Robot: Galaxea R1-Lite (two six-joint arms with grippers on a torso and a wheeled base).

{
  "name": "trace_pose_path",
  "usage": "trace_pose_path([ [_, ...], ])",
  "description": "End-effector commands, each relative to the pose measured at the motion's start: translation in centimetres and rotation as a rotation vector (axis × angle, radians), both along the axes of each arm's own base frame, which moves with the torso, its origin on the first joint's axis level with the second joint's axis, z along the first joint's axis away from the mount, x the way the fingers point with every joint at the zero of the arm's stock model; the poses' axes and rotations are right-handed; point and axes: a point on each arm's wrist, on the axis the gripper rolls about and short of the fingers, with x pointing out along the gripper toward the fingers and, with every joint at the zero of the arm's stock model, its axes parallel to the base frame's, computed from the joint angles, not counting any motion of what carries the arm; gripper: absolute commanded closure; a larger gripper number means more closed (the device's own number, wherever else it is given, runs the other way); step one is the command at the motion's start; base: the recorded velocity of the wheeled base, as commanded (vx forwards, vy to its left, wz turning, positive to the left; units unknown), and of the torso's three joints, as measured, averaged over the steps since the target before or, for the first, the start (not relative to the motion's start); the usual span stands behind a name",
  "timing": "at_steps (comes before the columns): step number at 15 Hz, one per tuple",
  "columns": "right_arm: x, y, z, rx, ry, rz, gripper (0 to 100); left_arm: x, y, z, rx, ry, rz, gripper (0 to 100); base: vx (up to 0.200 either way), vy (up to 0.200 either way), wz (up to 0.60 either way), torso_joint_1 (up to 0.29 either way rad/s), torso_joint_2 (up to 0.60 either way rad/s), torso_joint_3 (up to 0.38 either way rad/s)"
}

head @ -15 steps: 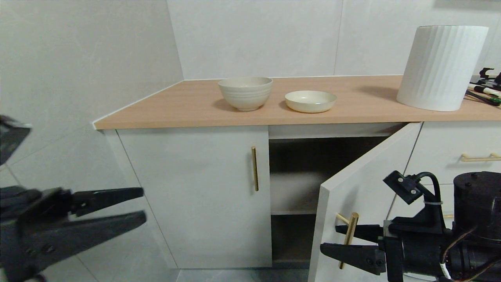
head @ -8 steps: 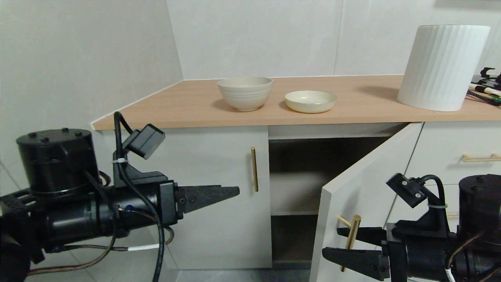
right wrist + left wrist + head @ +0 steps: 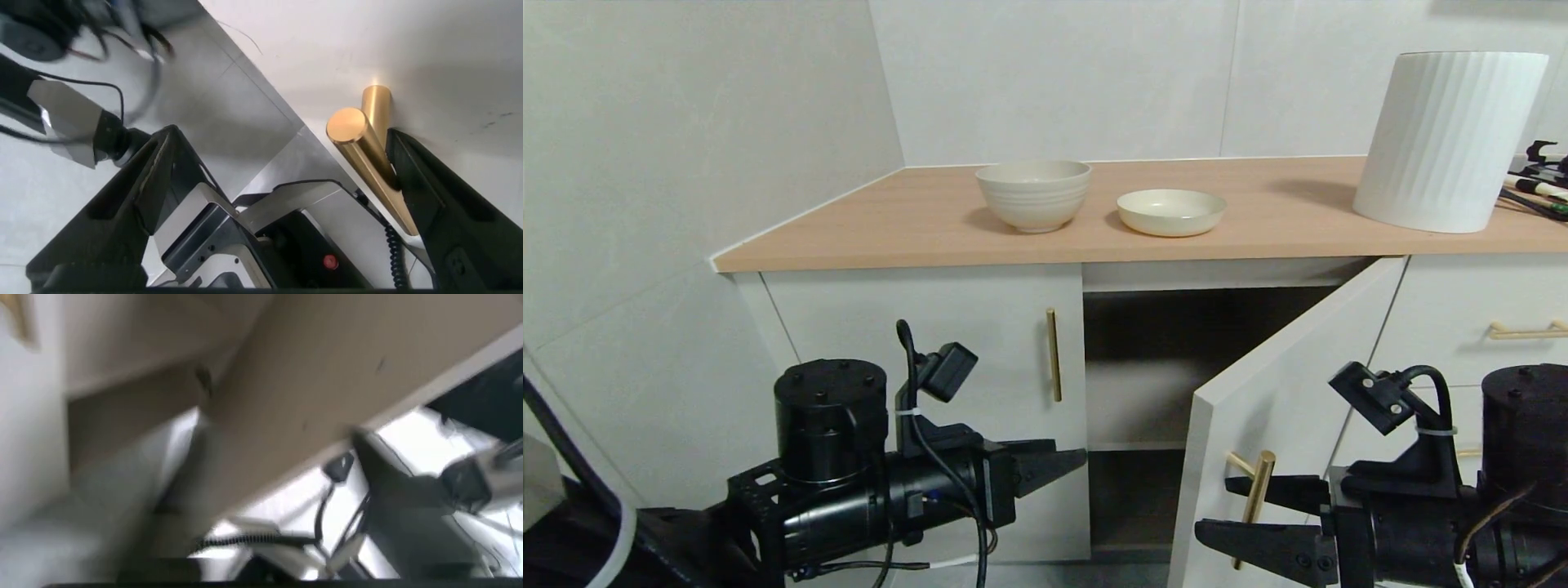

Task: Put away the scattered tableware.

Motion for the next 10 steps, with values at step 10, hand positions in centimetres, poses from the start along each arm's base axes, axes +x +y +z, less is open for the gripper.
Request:
trace_pose_path([
  [10, -0.3, -0.3, 0.0, -0.004, -0.015, -0.003, 0, 5.8, -7.4, -3.6, 0.030, -0.192, -0.018, 100, 0.000, 0.000, 0.00, 0.000, 0.00, 0.000],
])
